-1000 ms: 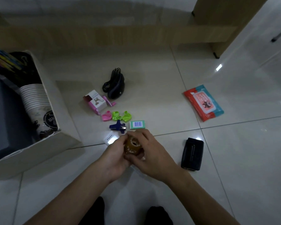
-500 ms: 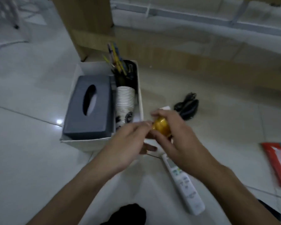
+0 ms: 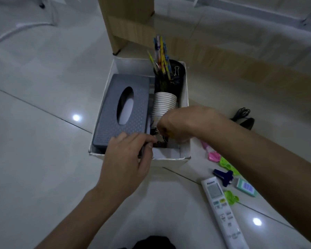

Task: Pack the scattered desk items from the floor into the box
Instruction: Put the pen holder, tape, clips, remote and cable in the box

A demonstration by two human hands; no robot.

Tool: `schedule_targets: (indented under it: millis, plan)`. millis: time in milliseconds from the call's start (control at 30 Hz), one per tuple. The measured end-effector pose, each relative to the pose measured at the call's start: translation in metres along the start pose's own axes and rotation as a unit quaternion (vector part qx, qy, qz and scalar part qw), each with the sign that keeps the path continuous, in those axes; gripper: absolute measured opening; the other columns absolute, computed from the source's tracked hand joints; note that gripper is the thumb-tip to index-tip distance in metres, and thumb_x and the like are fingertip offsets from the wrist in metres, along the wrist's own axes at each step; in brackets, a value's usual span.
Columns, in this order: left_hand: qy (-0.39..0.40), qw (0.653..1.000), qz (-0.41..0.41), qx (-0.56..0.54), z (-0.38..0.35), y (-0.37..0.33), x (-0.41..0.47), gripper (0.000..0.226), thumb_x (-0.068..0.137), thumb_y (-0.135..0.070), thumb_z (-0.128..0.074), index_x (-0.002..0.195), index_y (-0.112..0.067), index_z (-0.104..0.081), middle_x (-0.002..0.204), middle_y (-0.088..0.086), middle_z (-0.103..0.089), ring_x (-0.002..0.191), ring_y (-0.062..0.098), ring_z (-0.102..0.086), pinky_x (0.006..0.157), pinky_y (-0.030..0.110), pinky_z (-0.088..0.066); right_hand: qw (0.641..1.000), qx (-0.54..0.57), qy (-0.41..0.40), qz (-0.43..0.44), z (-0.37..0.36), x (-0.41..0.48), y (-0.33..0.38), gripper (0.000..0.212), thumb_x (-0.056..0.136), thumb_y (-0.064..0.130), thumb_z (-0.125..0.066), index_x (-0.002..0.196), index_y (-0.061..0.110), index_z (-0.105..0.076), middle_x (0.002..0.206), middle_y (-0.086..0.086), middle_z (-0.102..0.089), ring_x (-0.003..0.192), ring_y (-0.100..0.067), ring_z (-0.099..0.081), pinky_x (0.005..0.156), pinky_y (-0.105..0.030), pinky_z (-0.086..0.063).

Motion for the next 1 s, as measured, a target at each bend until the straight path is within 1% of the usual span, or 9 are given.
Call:
schedule_targets:
  millis: [167,300,367,433,533,667,733,833,1000]
  plan:
    - [-0.004,1.000,-0.007,0.002,0.000,-0.001,0.000,0.015,0.092,-0.020,-0.059,0.100,-0.023,-0.072,0.085,-0.011,-0.069,0.071,0.014,-0.049,0.066,0.040,-0.039,0.997,-0.078,-0.011,0.002,-0.008,0.010,-0.002,0.047,0.077,0.030,-0.081,0.121,0.023,-0.065,0.112,-0.003,-0.059,0.094,-0.024,-0.059,0.069,-0.035,-0.041]
    - [-0.003,1.000,-0.011,0.008,0.000,-0.005,0.002,0.016,0.091,-0.020,-0.059,0.099,-0.022,-0.073,0.082,-0.010,-0.070,0.069,0.018,-0.052,0.065,0.042,-0.040,0.997,-0.021,-0.067,-0.019,-0.004,0.003,-0.007,0.027,0.083,0.020,-0.075,0.109,0.020,-0.067,0.078,0.002,-0.051,0.061,-0.015,-0.048,0.048,-0.026,-0.030]
    - [0.002,1.000,-0.003,0.010,0.000,-0.010,0.004,0.017,0.090,-0.022,-0.060,0.099,-0.023,-0.074,0.078,-0.010,-0.069,0.067,0.017,-0.052,0.065,0.040,-0.040,0.993,0.013,-0.110,-0.030,0.003,-0.007,-0.011,0.020,0.086,0.016,-0.070,0.106,0.019,-0.070,0.075,0.001,-0.051,0.061,-0.016,-0.052,0.045,-0.025,-0.035]
    - [-0.001,1.000,0.007,-0.003,-0.002,-0.016,0.006,0.017,0.090,-0.024,-0.059,0.100,-0.023,-0.073,0.074,-0.014,-0.062,0.069,0.015,-0.051,0.067,0.038,-0.039,0.982,0.081,-0.168,-0.035,0.009,-0.024,-0.021,0.022,0.089,0.016,-0.066,0.109,0.024,-0.072,0.093,-0.001,-0.064,0.078,-0.020,-0.063,0.055,-0.028,-0.048]
    - [-0.011,0.995,-0.003,-0.096,-0.006,-0.035,0.006,0.017,0.093,-0.022,-0.057,0.103,-0.021,-0.071,0.082,-0.014,-0.058,0.076,0.011,-0.055,0.071,0.031,-0.045,0.934,0.241,-0.261,-0.036,0.006,-0.067,-0.043,0.024,0.093,0.017,-0.062,0.110,0.029,-0.073,0.113,0.003,-0.069,0.101,-0.015,-0.064,0.084,-0.032,-0.053]
    - [-0.007,0.976,-0.070,-0.206,-0.016,-0.077,-0.002,0.015,0.094,-0.015,-0.059,0.103,-0.020,-0.071,0.091,-0.013,-0.066,0.076,0.006,-0.061,0.069,0.015,-0.045,0.814,0.443,-0.358,-0.118,-0.045,-0.134,-0.070,0.022,0.094,0.009,-0.062,0.103,0.021,-0.077,0.099,0.007,-0.075,0.093,-0.009,-0.068,0.085,-0.024,-0.052]
    - [0.029,0.965,-0.118,-0.234,-0.030,-0.102,-0.012,0.015,0.095,-0.017,-0.058,0.104,-0.022,-0.070,0.090,-0.018,-0.063,0.072,0.003,-0.058,0.068,0.008,-0.040,0.770,0.481,-0.367,-0.203,-0.089,-0.158,-0.081,0.023,0.093,0.007,-0.061,0.100,0.022,-0.077,0.092,0.011,-0.073,0.084,-0.009,-0.069,0.078,-0.023,-0.051]
    - [0.158,0.947,-0.129,-0.247,-0.075,-0.123,-0.028,0.018,0.097,-0.022,-0.055,0.106,-0.032,-0.067,0.097,-0.022,-0.064,0.077,0.001,-0.061,0.068,0.005,-0.039,0.771,0.448,-0.339,-0.301,-0.150,-0.176,-0.084,0.021,0.092,0.009,-0.062,0.099,0.020,-0.077,0.096,0.006,-0.076,0.079,-0.009,-0.066,0.079,-0.025,-0.053]
    - [0.301,0.916,0.055,-0.260,-0.160,-0.101,-0.037,0.023,0.097,-0.006,-0.056,0.101,-0.023,-0.070,0.104,-0.007,-0.072,0.094,0.007,-0.067,0.079,0.025,-0.055,0.794,0.398,-0.282,-0.362,-0.200,-0.169,-0.081,0.021,0.091,0.013,-0.061,0.106,0.020,-0.074,0.108,-0.002,-0.071,0.095,-0.020,-0.064,0.089,-0.037,-0.051]
Point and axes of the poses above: each hand's wrist, its own x-axis towards the middle knuckle, its own z-axis out of the back of the hand, y = z × x, the point moved 7 cm from there along x, towards the middle knuckle
